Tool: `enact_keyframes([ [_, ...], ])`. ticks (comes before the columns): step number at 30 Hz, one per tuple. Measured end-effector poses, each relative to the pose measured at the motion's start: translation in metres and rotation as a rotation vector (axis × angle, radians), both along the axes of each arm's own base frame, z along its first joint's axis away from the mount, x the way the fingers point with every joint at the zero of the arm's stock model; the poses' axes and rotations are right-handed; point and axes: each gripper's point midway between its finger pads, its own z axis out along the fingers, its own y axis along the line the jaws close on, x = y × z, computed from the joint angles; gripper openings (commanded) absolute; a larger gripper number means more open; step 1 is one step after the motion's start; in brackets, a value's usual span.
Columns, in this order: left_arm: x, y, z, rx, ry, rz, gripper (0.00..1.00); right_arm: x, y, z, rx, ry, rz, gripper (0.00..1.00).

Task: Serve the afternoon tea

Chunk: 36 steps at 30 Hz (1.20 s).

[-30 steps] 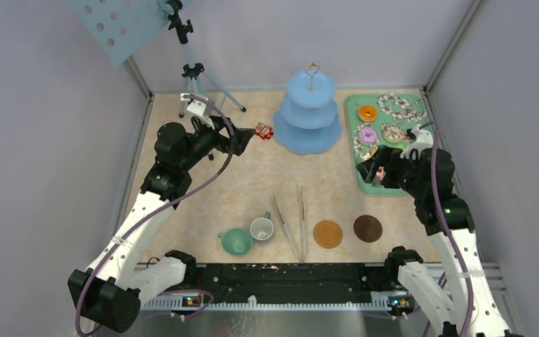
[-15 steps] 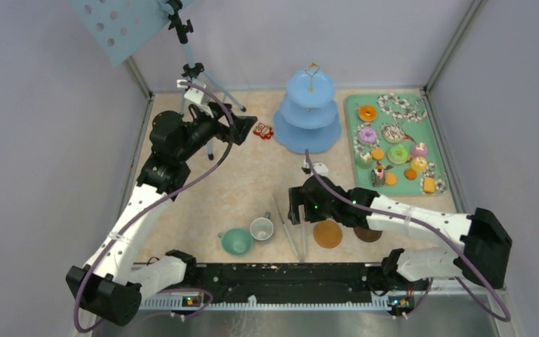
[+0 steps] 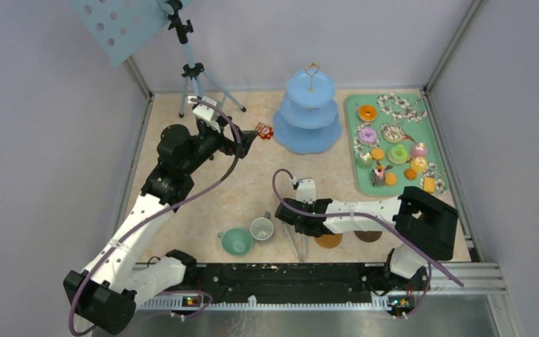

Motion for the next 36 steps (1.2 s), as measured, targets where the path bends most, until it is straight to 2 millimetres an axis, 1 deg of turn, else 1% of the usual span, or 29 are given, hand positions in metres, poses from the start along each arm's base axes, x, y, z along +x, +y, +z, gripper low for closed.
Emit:
enact_keyframes([
  [2,-0.001,0.002,0.001,0.003,-0.010,0.008,0.99,0.006,-0.004,-0.002,-0.027,-0.027,-0.019,0.15],
  [4,-0.002,0.003,0.001,0.007,-0.016,0.014,0.99,0.016,-0.001,0.002,-0.038,-0.062,-0.028,0.11],
  [6,-0.003,0.005,0.001,0.007,-0.020,0.021,0.99,0.027,0.003,0.006,-0.036,-0.091,-0.033,0.10],
  [9,-0.002,0.006,0.000,0.013,-0.020,0.030,0.99,0.051,0.005,0.009,-0.031,-0.128,-0.043,0.09],
  [13,-0.001,0.007,-0.004,0.019,-0.016,0.039,0.99,0.091,-0.001,0.008,-0.044,-0.174,-0.071,0.09],
  [15,0.000,0.008,-0.005,0.021,-0.015,0.041,0.99,0.111,0.000,0.010,-0.041,-0.196,-0.072,0.10],
  [16,0.000,0.008,-0.005,0.023,-0.015,0.042,0.99,0.121,0.001,0.011,-0.040,-0.208,-0.065,0.11],
  [17,0.000,0.008,-0.005,0.023,-0.016,0.043,0.99,0.127,0.003,0.011,-0.042,-0.213,-0.057,0.15],
  [20,0.000,0.008,-0.006,0.027,-0.015,0.043,0.99,0.143,0.011,0.016,-0.056,-0.230,-0.013,0.30],
  [22,0.000,0.008,-0.007,0.028,-0.015,0.044,0.99,0.146,0.018,0.021,-0.053,-0.238,0.023,0.39],
  [23,0.000,0.008,-0.007,0.028,-0.015,0.044,0.99,0.147,0.020,0.024,-0.054,-0.240,0.039,0.50],
  [24,0.000,0.008,-0.007,0.027,-0.015,0.044,0.99,0.146,0.021,0.027,-0.053,-0.240,0.054,0.57],
  [25,0.000,0.007,-0.007,0.027,-0.015,0.044,0.99,0.145,0.021,0.030,-0.052,-0.238,0.064,0.68],
  [26,0.000,0.007,-0.007,0.027,-0.015,0.044,0.99,0.142,0.019,0.034,-0.055,-0.231,0.078,0.83],
  [27,0.000,0.007,-0.007,0.027,-0.015,0.044,0.99,0.139,0.019,0.039,-0.050,-0.227,0.095,0.91],
  [28,0.000,0.007,-0.007,0.027,-0.015,0.044,0.99,0.136,0.019,0.047,-0.034,-0.228,0.110,0.94],
  [29,0.000,0.007,-0.007,0.028,-0.015,0.043,0.99,0.132,0.019,0.055,-0.013,-0.233,0.129,0.96],
  [32,-0.001,0.007,-0.007,0.027,-0.014,0.040,0.99,0.112,0.018,0.077,0.094,-0.267,0.227,0.98],
  [34,-0.001,0.007,-0.007,0.027,-0.014,0.039,0.99,0.101,0.016,0.079,0.144,-0.286,0.279,0.98],
  [36,-0.001,0.007,-0.007,0.027,-0.014,0.039,0.99,0.093,0.016,0.067,0.158,-0.288,0.327,0.98],
])
